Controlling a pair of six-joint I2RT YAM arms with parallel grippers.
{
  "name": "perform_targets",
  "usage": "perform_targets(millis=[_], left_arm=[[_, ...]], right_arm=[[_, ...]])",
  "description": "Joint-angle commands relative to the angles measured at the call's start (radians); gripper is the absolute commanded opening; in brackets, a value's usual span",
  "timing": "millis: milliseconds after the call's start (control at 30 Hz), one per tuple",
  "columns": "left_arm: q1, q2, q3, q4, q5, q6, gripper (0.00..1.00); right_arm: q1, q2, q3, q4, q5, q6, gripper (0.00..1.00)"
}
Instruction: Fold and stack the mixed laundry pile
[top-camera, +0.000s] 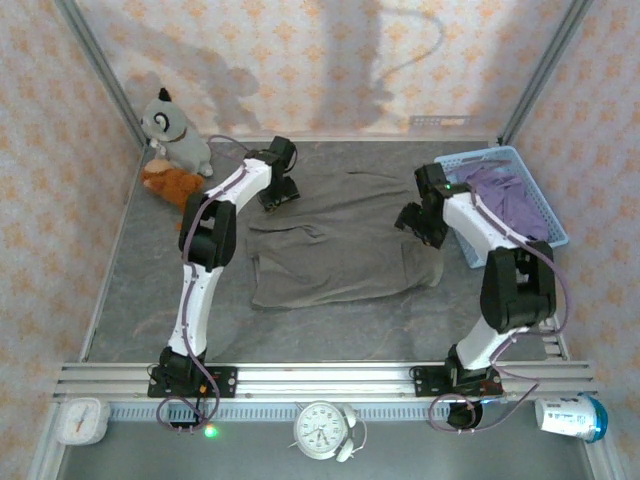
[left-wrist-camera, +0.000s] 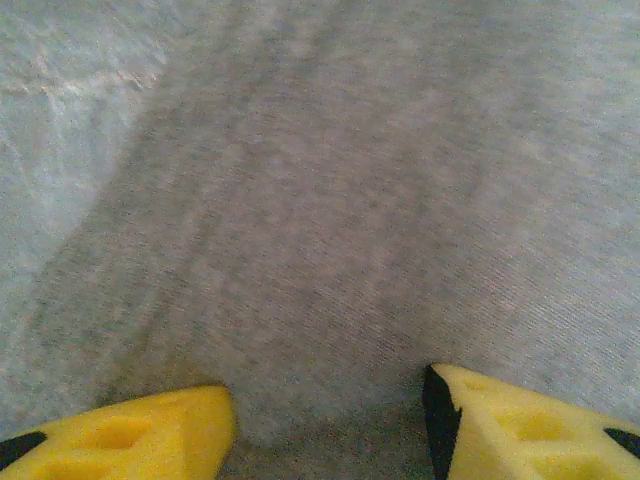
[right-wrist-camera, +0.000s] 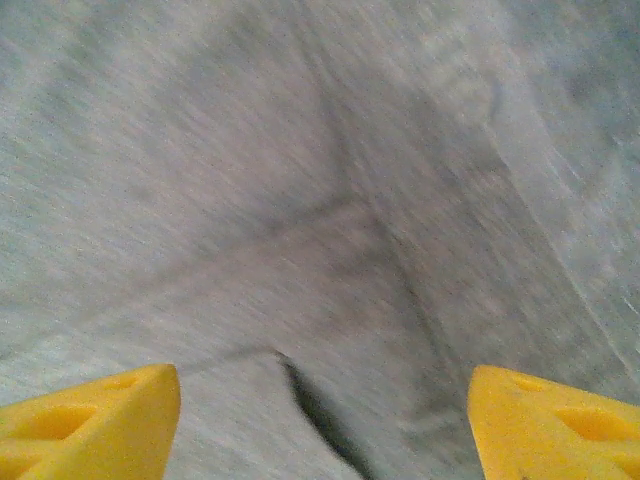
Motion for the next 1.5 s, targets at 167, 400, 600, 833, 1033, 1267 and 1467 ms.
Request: perform_targets(millis=[167, 400, 600, 833, 1033, 1267, 1467], left_arm=[[0.103, 0.113, 0.25, -0.151, -0.02, 0.028, 0.61], [0.097, -0.093, 0.162, -0.187, 0.01, 0.113, 0.76], [0.031, -0.472, -0.273, -0.097, -0.037, 0.117, 0.82], [-0.138, -0.863, -0.82, -0.011, -0.055, -0.075, 1.0], [-0.297, -1.086, -1.17, 0.076, -0.097, -0.365, 1.0], [-0.374, -1.166, -1.313, 0.094, -0.151, -0.482, 0.91], [-0.377, -1.12, -1.368, 0.209, -0.158, -0.517, 0.72]], right_arm=[[-0.068, -0.282, -0.212, -0.043, 0.033, 0.011, 0.99], [-0.083, -0.288, -0.308, 0.018, -0.092, -0.036, 0.99], [-0.112, -0.233, -0.399, 0.142, -0.191, -0.037, 0.9], [-0.116, -0.176, -0.425, 0.217, -0.256, -0.04, 0.72], [-0.116, -0.239, -0.455, 0.204, -0.235, -0.058, 0.88], [-0.117, -0.211, -0.434, 0.2, -0.224, -0.084, 0.82], [-0.117, -0.188, -0.429, 0.208, -0.208, -0.088, 0.61]])
